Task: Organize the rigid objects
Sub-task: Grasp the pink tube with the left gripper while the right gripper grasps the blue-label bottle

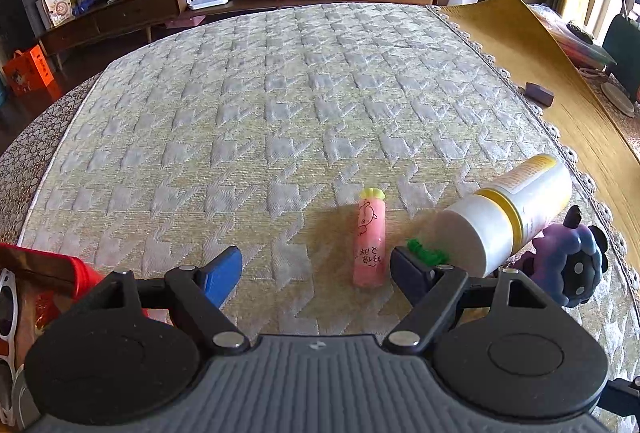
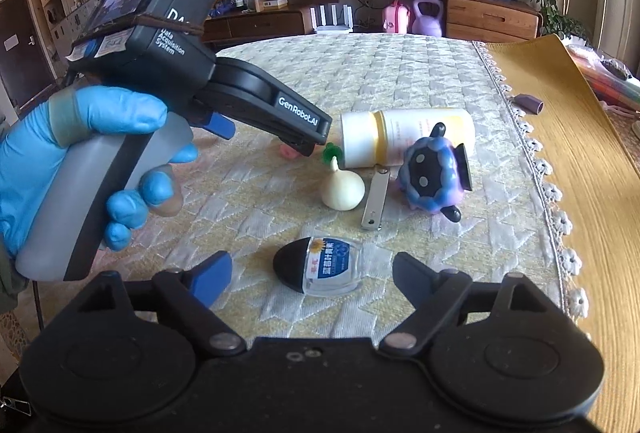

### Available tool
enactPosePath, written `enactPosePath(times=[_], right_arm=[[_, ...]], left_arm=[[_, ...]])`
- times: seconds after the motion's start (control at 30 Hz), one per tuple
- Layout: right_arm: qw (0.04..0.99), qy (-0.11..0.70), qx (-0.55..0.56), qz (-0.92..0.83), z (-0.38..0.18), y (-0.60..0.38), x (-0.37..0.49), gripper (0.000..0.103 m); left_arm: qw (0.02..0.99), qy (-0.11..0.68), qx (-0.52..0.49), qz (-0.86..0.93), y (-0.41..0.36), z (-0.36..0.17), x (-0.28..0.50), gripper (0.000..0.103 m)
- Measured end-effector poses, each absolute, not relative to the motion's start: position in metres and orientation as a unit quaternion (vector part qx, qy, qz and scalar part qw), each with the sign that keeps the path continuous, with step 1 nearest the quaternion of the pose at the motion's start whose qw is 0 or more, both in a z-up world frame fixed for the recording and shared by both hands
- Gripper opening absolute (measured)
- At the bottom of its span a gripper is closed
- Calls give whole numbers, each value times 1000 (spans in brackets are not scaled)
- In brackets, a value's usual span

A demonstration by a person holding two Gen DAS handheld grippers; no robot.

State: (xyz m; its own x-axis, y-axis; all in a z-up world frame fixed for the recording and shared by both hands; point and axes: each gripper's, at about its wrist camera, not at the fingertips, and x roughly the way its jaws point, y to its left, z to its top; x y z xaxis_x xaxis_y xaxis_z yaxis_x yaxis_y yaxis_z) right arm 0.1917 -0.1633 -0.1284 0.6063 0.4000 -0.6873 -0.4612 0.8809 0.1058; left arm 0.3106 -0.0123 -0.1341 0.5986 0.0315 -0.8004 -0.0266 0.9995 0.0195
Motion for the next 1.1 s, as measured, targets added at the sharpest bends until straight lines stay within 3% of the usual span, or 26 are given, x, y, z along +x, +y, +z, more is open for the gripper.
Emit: enactPosePath(times=[0.1,0.2,0.37,0.57,1.1], right_arm=[[894,374,-43,242,-131,-161,194,82],[892,377,-48,243,-133,-158,195,77],[894,375,-56,237,-136,-156,196,70],[899,369,-64,227,-135,-158,195,54],[906,361,-50,218,-119,-162,186,54]], left_arm=[[895,446,6,15,-13,-137,314,80],[898,441,1,6,-14,-138,315,71],[903,429,3,-12,-19,-135,316,40],[906,423,-9,-23,-22,-133,314,18],[905,425,-25,-14,-13,-112,285,16]])
